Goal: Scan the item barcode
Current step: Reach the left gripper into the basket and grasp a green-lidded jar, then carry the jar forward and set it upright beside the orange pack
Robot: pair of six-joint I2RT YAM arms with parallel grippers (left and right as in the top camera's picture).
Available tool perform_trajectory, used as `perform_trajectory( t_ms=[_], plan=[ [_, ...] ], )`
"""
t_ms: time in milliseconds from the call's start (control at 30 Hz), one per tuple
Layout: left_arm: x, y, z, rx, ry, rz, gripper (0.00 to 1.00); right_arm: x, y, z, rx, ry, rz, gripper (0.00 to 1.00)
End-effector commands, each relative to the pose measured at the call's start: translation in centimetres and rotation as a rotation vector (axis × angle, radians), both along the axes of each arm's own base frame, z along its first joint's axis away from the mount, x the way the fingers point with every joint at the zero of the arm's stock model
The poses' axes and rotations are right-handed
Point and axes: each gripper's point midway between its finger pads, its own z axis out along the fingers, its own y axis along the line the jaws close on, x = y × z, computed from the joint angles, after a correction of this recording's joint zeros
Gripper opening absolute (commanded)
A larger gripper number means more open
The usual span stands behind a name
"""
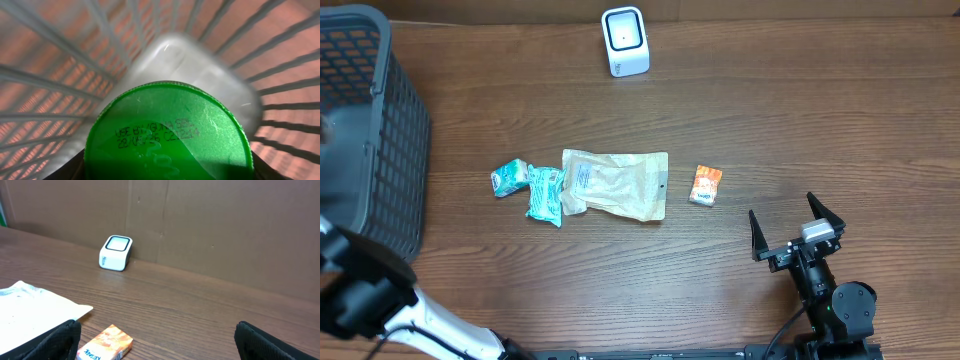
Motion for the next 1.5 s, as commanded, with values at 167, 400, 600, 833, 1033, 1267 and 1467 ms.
perform_trajectory(
  t_ms=[167, 400, 600, 833, 1033, 1267, 1467],
  plan=[
    [-0.4, -8.4, 17.5, 0.026, -0.473, -0.176, 0.52, 0.0, -0.2, -0.2, 0.006, -0.001, -0.008, 1.0],
    [-1.8, -17.8, 24.8, 0.006, -0.659, -0.414, 0.53, 0.0, -0.2, -0.2, 0.006, -0.001, -0.008, 1.0],
    [-2.0, -27.1, 25.4, -0.077, -0.651, -0.622, 0.56, 0.0, -0.2, -0.2, 0.006, -0.001, -0.008, 1.0],
    [-2.1, -36.1, 20.0, -0.21, -0.423, -0.817, 0.56, 0.0, -0.2, -0.2, 0.006, -0.001, -0.008, 1.0],
    [-2.3, -41.2, 14.2, -0.246, -0.182, -0.927, 0.53, 0.0, -0.2, -0.2, 0.006, -0.001, -0.008, 1.0],
    [-1.3, -45.8, 9.9, -0.254, -0.029, -1.017, 0.51, 0.0, -0.2, -0.2, 0.006, -0.001, -0.008, 1.0],
    [-0.7, -48.8, 6.7, -0.232, 0.072, -1.073, 0.52, 0.0, -0.2, -0.2, 0.006, -0.001, -0.008, 1.0]
  ],
)
